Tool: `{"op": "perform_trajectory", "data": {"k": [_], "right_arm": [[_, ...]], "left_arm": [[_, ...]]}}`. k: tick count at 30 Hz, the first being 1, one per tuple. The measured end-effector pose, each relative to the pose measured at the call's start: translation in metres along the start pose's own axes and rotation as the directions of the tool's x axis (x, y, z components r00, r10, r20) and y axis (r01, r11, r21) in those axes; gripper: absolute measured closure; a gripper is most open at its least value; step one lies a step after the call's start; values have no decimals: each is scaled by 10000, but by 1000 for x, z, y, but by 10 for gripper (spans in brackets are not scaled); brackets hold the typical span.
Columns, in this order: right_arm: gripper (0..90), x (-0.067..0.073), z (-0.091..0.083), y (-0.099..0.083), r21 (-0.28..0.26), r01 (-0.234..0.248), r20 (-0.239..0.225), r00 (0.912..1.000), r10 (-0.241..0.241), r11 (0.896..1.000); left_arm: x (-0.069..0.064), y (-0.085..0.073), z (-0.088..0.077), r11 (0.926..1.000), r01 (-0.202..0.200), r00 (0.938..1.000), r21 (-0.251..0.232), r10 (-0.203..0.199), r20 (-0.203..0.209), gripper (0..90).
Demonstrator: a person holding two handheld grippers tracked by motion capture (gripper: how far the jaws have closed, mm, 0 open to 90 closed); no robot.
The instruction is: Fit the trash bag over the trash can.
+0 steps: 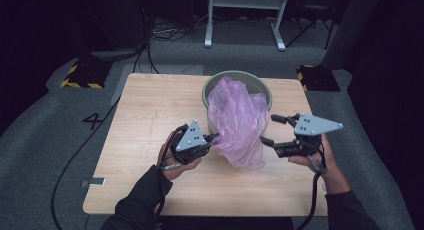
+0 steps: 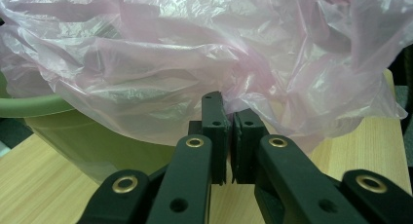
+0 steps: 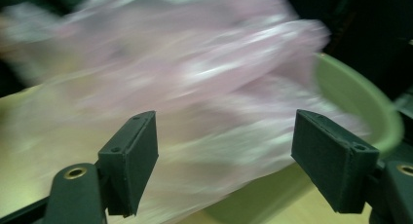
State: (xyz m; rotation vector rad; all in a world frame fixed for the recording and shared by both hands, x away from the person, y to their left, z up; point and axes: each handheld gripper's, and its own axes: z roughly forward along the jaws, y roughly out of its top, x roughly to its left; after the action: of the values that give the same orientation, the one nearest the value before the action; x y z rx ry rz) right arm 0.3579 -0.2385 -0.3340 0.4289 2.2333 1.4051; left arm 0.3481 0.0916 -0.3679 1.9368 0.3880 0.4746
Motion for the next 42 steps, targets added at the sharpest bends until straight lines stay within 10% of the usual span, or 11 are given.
{"op": "perform_trajectory", "data": {"k": [10, 18, 26, 42], "right_arm": [[269, 45, 11, -22, -81, 211, -1228, 9922, -219, 9997], [469, 60, 37, -24, 36, 912, -640, 9938, -907, 9958], [883, 59, 42, -20, -539, 1242, -318, 9915, -1260, 9908], [900, 18, 4, -31, -1331, -306, 1167, 9921, 463, 9906]], "left_arm": [[-1, 0, 5, 10000, 15, 10000, 30, -15, 52, 866], [-1, 1, 6, 10000, 49, 10000, -64, -48, 84, 866], [4, 0, 3, 9993, 275, 9996, -254, -272, 113, 855], [18, -9, -11, 9963, 808, 9967, -288, -811, -89, 589]]}}
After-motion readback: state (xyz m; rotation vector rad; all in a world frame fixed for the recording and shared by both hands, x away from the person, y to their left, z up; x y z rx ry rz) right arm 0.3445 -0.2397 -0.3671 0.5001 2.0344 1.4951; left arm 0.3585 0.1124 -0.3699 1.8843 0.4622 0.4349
